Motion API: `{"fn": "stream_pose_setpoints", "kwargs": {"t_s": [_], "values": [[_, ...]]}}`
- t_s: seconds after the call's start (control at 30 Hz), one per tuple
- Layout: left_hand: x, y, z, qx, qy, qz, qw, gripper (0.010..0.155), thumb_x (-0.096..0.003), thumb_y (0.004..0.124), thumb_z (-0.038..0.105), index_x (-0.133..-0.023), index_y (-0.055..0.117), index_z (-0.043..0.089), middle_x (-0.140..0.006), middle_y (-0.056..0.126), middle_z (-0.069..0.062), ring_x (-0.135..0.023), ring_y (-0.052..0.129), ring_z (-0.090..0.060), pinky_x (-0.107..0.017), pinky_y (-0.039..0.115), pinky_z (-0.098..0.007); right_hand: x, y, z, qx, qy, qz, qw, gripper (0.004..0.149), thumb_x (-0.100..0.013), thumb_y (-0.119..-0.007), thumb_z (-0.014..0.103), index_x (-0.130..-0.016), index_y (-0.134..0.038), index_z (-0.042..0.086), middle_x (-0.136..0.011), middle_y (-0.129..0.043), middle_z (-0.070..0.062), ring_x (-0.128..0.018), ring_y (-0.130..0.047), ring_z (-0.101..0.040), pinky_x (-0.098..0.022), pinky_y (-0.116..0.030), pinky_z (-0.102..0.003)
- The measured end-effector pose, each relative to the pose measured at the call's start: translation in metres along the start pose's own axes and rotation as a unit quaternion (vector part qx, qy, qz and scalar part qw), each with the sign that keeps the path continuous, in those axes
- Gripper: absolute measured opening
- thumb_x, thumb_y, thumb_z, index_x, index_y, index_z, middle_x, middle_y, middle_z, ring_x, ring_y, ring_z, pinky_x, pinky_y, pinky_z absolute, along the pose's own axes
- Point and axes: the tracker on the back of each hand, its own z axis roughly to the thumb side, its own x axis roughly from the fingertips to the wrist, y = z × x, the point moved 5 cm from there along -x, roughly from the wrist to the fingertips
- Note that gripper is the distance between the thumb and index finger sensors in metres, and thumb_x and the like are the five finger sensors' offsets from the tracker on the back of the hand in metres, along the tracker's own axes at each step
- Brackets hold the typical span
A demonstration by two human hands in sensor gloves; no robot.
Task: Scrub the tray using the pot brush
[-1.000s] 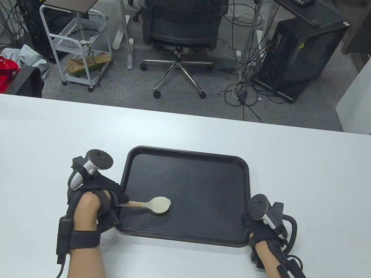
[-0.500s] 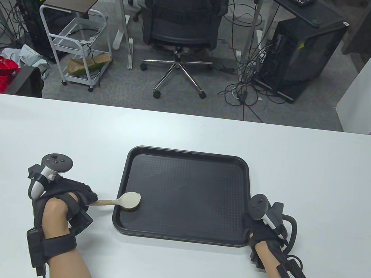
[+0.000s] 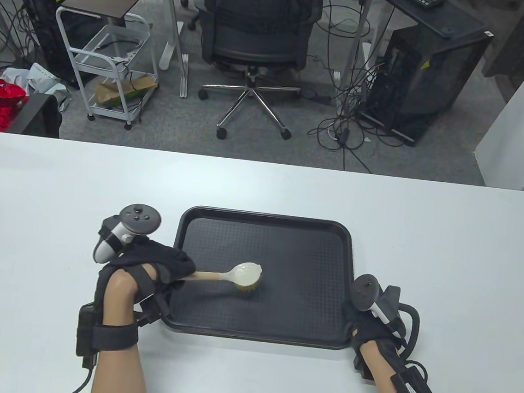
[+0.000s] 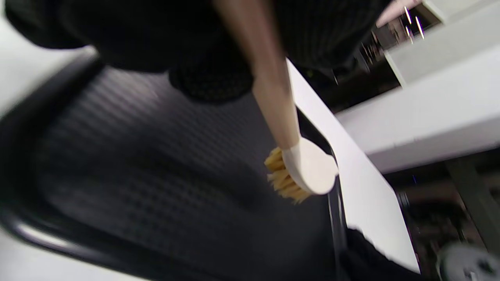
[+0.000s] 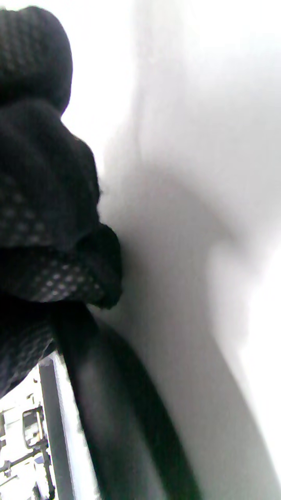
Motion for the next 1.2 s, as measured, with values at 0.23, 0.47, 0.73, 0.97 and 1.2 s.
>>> {"fn": "stream_pose_setpoints", "kwargs": {"t_s": [0.23,0.47,0.73,0.97,1.2], "values": [[-0.039,0.060,0.054,-0.052,0.040,-0.077,0.995,0.055,-0.0425,0.080,0.043,-0.085,0.079,0.009,-0.066,0.096,-0.009,-0.024,0.099,-0.020,-0.043,0.082,-0.051,0.000,0.000,0.000,0.000,0.000,0.000,1.000,0.058,-0.047,-0.077,0.038,-0.095,-0.063,0.008,-0.039,-0.100,-0.005,-0.018,-0.096,-0.026,-0.029,-0.083,-0.047],[-0.055,0.097,0.088,-0.104,0.073,-0.079,0.989,0.055,-0.0423,0.080,0.043,-0.084,0.079,0.008,-0.065,0.098,-0.009,-0.023,0.100,-0.019,-0.041,0.083,-0.051,0.000,0.000,0.000,-0.001,0.000,0.000,1.000,0.058,-0.047,-0.077,0.038,-0.095,-0.063,0.008,-0.039,-0.100,-0.005,-0.018,-0.096,-0.026,-0.029,-0.083,-0.047],[-0.069,0.124,0.097,-0.145,0.067,-0.087,0.983,0.054,-0.0424,0.079,0.043,-0.084,0.079,0.008,-0.065,0.098,-0.009,-0.022,0.100,-0.020,-0.041,0.083,-0.050,0.000,0.000,0.000,0.000,0.000,0.000,1.000,0.058,-0.047,-0.077,0.038,-0.095,-0.063,0.008,-0.039,-0.100,-0.005,-0.018,-0.096,-0.026,-0.029,-0.083,-0.047],[-0.072,0.140,0.102,-0.160,0.051,-0.104,0.980,0.054,-0.0424,0.080,0.043,-0.086,0.078,0.012,-0.067,0.096,-0.008,-0.025,0.100,-0.022,-0.044,0.082,-0.051,0.000,0.000,0.000,-0.001,0.001,0.000,1.000,0.058,-0.047,-0.077,0.037,-0.095,-0.063,0.007,-0.039,-0.100,-0.005,-0.018,-0.096,-0.026,-0.029,-0.083,-0.047],[-0.063,0.130,0.092,-0.174,-0.001,-0.109,0.979,0.054,-0.0418,0.082,0.043,-0.086,0.079,0.013,-0.066,0.097,-0.009,-0.024,0.100,-0.025,-0.043,0.081,-0.052,0.000,0.000,0.000,0.000,0.001,0.000,1.000,0.058,-0.047,-0.077,0.037,-0.095,-0.063,0.007,-0.039,-0.100,-0.005,-0.018,-0.096,-0.026,-0.029,-0.083,-0.047]]}}
